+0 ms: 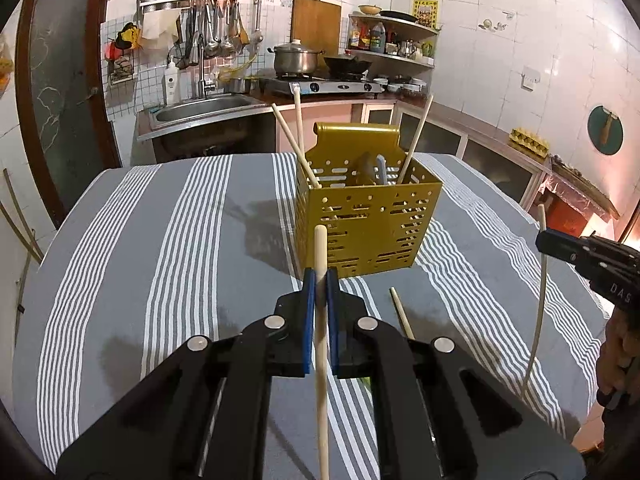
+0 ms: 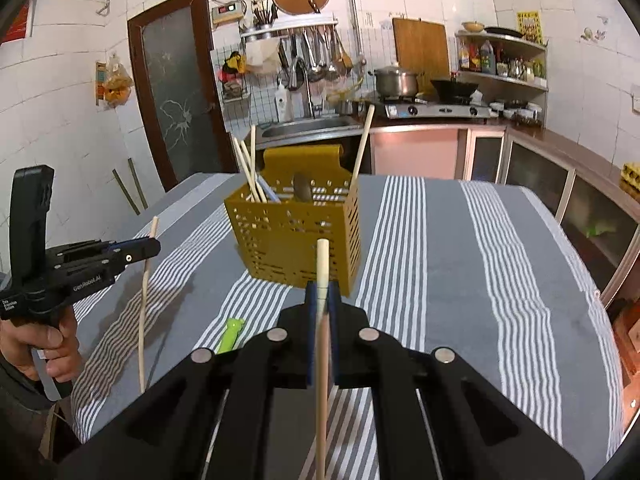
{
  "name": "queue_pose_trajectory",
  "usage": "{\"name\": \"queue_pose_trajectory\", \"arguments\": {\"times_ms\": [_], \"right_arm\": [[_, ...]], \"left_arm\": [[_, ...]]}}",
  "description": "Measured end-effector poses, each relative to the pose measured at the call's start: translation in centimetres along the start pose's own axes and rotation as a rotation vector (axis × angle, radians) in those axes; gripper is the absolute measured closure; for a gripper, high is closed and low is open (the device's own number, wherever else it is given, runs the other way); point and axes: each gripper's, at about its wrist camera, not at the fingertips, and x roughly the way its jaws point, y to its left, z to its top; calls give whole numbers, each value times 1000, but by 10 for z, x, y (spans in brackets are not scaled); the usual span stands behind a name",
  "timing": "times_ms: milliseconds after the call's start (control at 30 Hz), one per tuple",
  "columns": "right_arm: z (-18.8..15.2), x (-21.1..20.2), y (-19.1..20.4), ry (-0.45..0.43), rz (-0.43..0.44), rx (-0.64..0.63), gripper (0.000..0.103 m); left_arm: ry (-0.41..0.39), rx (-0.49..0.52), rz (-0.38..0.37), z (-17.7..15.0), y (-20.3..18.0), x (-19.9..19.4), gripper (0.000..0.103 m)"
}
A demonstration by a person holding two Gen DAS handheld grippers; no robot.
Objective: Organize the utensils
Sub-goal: 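Carry the chopstick with the left gripper while the right gripper carries its chopstick over the caddy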
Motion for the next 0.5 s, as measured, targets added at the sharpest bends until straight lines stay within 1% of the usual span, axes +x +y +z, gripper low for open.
{"name": "queue_pose_trajectory", "arguments": {"times_ms": [200, 500], "right_arm": [[4, -13, 4, -28, -2, -14, 97], [7, -30, 4, -63, -9, -20, 97]], "left_arm": [[-33, 4, 16, 5, -1, -13, 98], [-60, 6, 26, 10, -3, -24, 98]]}}
